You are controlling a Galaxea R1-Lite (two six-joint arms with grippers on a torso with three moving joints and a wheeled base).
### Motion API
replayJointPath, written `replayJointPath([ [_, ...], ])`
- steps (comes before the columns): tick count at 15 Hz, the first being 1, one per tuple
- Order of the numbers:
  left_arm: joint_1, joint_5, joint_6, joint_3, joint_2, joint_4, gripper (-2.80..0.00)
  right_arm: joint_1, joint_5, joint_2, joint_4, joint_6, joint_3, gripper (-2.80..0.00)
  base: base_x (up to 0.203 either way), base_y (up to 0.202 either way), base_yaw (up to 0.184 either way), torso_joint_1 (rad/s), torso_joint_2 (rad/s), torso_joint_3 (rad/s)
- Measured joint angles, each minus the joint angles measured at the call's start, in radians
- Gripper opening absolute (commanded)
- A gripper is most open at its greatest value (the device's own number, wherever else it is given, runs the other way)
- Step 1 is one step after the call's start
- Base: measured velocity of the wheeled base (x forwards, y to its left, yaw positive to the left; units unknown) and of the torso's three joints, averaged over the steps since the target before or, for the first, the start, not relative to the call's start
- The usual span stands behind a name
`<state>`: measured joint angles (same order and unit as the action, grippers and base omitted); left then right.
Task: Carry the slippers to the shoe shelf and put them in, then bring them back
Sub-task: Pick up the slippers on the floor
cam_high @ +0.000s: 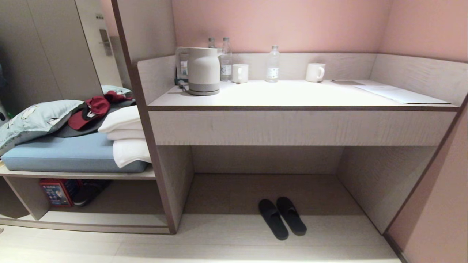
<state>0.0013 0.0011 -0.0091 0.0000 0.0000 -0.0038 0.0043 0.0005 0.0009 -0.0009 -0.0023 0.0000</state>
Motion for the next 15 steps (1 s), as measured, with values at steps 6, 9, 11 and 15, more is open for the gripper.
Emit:
replayJointPath([
  [6,0.0,0.0,0.0,0.0,0.0,0.0,-2.8,0.0,0.0,0.0,0.0,0.0,0.0,-2.8,0.0,0.0,0.0,0.0,0.01,0.011],
  [9,0.0,0.0,0.0,0.0,0.0,-0.001,-2.8,0.0,0.0,0.0,0.0,0.002,0.0,-2.8,0.0,0.0,0.0,0.0,0.0,0.0],
  [11,0.0,0.0,0.0,0.0,0.0,-0.001,-2.8,0.0,0.0,0.0,0.0,0.002,0.0,-2.8,0.0,0.0,0.0,0.0,0.0,0.0],
  [15,0.0,0.0,0.0,0.0,0.0,0.0,-2.8,0.0,0.0,0.0,0.0,0.002,0.0,-2.8,0.0,0.0,0.0,0.0,0.0,0.0],
])
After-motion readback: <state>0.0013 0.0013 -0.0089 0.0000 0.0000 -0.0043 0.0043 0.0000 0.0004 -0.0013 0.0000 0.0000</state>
